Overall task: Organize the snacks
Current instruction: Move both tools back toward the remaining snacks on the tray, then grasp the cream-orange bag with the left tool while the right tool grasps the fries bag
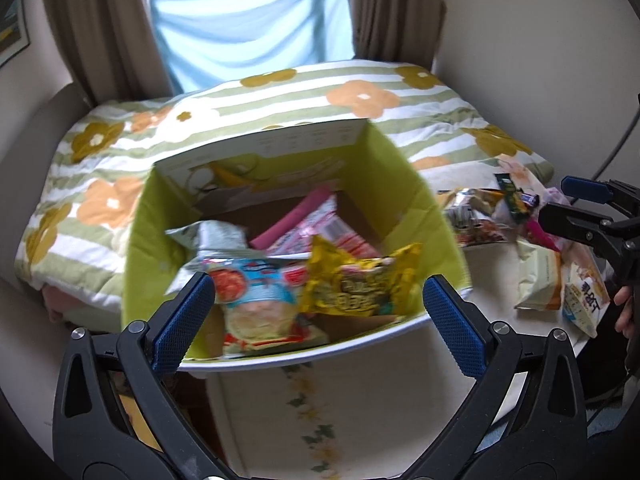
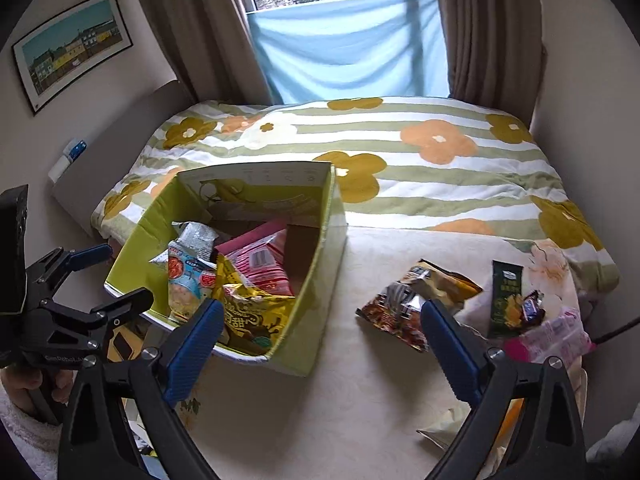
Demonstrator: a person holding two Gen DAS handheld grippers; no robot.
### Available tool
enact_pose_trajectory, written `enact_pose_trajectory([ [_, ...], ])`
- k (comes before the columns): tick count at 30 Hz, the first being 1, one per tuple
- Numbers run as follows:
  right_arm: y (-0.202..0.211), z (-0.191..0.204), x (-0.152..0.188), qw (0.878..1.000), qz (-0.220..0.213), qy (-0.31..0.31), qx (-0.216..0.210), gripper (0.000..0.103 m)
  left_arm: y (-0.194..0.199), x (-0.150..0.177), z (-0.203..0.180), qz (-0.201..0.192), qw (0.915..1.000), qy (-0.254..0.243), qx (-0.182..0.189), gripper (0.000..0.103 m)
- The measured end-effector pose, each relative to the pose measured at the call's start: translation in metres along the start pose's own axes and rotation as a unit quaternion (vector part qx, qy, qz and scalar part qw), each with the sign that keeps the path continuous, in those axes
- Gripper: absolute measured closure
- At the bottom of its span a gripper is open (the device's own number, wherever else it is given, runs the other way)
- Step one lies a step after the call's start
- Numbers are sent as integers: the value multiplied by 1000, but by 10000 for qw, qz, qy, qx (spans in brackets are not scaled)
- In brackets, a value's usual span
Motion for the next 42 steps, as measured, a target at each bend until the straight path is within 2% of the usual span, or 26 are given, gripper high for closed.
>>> enact_pose_trajectory([
  [8,53,-75,27,9973,-328,-416,516,5,0,-6,-109,-10,9977,-477,491,0],
  [14,78,-128,54,9932,-281,-898,687,3,-9,-2,-184,157,9936,-756,828,0],
  [20,85,-172,90,9870,143,-1385,807,3,-32,4,-247,475,9889,-846,1124,0],
  [22,83,-186,104,9847,319,-1556,723,3,-43,8,-265,600,9868,-876,1223,0],
  [26,78,-205,130,9789,445,-1850,739,3,-75,18,-298,918,9813,-1019,1352,0],
  [31,77,-228,155,9615,459,-2561,880,3,-106,24,-325,1213,9734,-1238,1501,0],
  [35,74,-242,167,9418,426,-3165,1047,3,-129,27,-342,1431,9654,-1488,1590,0],
  [38,66,-247,176,9250,487,-3610,1078,3,-145,31,-349,1566,9611,-1643,1571,0],
  [42,54,-248,183,9093,619,-3915,1263,3,-161,35,-352,1727,9556,-1742,1629,0],
])
Point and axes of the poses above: each gripper's, at about its wrist camera, not at the fingertips, and y roughly against the way its jaws point, z to its left, x to its underside, the point moved 8 cm from there along -y, roughly the way its jaws point, and after that the axes turned 3 degrees about z, right-handed, at the moved point
